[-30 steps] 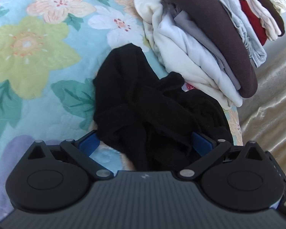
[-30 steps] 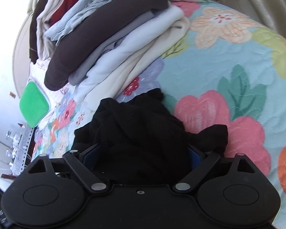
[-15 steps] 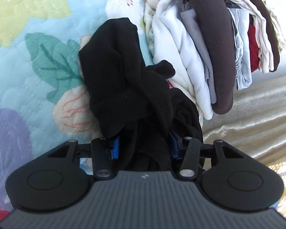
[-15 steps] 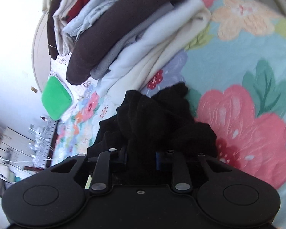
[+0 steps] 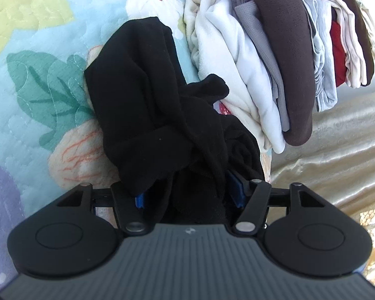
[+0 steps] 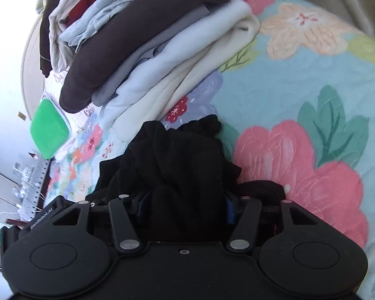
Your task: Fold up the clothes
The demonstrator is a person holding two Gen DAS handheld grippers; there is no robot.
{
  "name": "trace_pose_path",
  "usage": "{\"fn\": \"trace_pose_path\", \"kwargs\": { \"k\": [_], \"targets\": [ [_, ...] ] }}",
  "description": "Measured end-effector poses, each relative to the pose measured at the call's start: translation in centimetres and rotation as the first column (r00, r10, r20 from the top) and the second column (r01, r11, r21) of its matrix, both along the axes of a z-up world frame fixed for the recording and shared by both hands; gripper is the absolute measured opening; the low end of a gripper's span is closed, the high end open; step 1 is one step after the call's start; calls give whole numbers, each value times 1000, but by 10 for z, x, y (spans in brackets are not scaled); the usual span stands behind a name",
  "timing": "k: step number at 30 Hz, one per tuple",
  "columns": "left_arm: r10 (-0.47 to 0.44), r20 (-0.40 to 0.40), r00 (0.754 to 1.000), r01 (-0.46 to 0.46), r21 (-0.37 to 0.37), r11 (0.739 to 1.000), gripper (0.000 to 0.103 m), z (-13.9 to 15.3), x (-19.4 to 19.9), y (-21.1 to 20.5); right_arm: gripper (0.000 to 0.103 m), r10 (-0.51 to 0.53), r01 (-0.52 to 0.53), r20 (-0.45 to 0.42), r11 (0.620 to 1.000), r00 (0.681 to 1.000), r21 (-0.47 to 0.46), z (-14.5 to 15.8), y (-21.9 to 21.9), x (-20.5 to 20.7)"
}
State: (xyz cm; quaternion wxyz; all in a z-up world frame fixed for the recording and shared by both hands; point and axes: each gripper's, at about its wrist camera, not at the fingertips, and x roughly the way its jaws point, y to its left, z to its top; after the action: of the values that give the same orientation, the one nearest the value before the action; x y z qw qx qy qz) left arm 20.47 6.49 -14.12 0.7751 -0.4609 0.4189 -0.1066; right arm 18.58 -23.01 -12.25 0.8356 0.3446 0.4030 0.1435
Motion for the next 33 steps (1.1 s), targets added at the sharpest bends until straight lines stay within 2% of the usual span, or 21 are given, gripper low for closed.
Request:
{"fn": "trace_pose_path", "kwargs": {
  "k": [2, 3, 6, 9, 11, 12, 14, 18, 21, 24, 26, 28, 30, 31, 33],
  "targets": [
    [-26, 8, 1000, 26, 38, 999, 50, 4, -2, -1, 51, 49, -49, 15, 999, 999, 10, -1, 4, 1],
    [-21, 7, 1000, 21, 35, 999, 46, 5, -5, 1, 39, 64, -65, 23, 998, 998, 10, -1, 6, 0],
    [-12, 2, 1000, 12, -11, 1000, 39, 4, -11, 8, 33, 89, -88, 68, 996, 994, -18, 6, 15, -7],
    [-4, -7, 1000, 4, -6, 1000, 34, 11, -24, 16, 32, 132, -133, 85, 991, 988, -1, 11, 25, -13],
    [-4, -24, 1000, 6, 75, 997, 32, 23, -40, 19, 32, 181, -184, 82, 982, 980, 28, 11, 37, -16],
    [-6, -26, 1000, 9, 126, 992, 27, 30, -49, 20, 32, 208, -212, 81, 977, 975, 38, 11, 42, -18],
    [-9, -18, 1000, 12, 180, 984, 26, 40, -69, 26, 32, 264, -269, 86, 962, 961, 53, 11, 53, -24],
    [22, -21, 1000, -19, 131, 991, 26, 43, -110, 59, 32, 373, -381, 85, 916, 924, 122, 14, 70, -42],
    [23, -54, 998, -15, 146, 989, 26, 48, -132, 80, 30, 457, -464, 88, 882, 885, 82, 20, 94, -66],
    [16, -64, 998, -6, 147, 989, 26, 53, -151, 93, 29, 520, -519, 108, 854, 848, -40, 31, 119, -89],
    [7, -62, 998, 3, 149, 989, 26, 57, -163, 100, 29, 539, -534, 120, 842, 834, -73, 40, 124, -98],
    [-31, -56, 998, 41, 196, 980, 26, 68, -176, 102, 28, 569, -564, 109, 822, 815, -77, 47, 128, -106],
    [-92, -46, 995, 101, 282, 954, 26, 83, -191, 102, 28, 599, -596, 87, 801, 796, -60, 52, 130, -114],
    [-116, -34, 993, 121, 313, 942, 26, 90, -199, 104, 28, 597, -595, 83, 802, 798, -45, 53, 133, -122],
    [-111, -9, 994, 109, 283, 953, 26, 97, -214, 124, 28, 596, -594, 82, 803, 799, -49, 62, 145, -135]
  ]
}}
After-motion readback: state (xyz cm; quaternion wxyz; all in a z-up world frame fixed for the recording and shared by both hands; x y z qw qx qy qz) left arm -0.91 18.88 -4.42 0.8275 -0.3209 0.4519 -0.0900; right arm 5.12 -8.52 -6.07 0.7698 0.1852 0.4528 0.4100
